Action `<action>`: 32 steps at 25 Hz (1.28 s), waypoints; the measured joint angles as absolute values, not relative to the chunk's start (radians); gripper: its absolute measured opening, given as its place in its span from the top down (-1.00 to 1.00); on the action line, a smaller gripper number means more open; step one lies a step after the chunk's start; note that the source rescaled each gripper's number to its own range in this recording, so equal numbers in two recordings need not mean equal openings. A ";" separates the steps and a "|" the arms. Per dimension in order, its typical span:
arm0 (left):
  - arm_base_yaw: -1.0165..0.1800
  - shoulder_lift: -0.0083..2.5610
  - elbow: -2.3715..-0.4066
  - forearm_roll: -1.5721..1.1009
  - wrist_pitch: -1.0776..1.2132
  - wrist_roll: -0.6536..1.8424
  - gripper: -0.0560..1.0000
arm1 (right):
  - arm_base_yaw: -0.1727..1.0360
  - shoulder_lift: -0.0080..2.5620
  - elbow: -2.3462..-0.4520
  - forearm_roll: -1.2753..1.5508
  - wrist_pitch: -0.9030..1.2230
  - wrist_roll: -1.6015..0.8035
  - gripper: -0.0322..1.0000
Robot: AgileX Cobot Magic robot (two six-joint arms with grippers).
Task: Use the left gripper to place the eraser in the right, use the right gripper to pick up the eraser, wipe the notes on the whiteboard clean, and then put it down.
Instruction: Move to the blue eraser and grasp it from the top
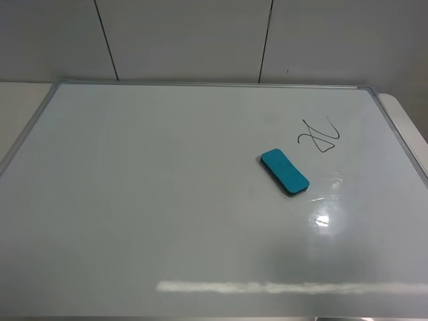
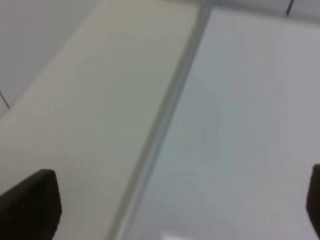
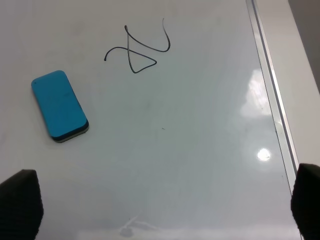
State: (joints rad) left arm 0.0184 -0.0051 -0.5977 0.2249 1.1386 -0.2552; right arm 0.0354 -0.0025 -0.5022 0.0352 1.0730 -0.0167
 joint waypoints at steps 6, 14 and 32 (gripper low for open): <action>0.027 -0.006 -0.519 0.188 1.075 -0.221 -1.00 | 0.035 -0.002 -0.502 0.035 1.073 -0.017 -1.00; 0.027 -0.007 -0.514 0.162 1.072 -0.214 -1.00 | 0.035 -0.002 -0.502 0.035 1.073 -0.017 -1.00; -0.035 -0.007 -0.514 0.158 1.072 -0.214 -1.00 | 0.035 -0.002 -0.502 0.035 1.073 -0.017 -1.00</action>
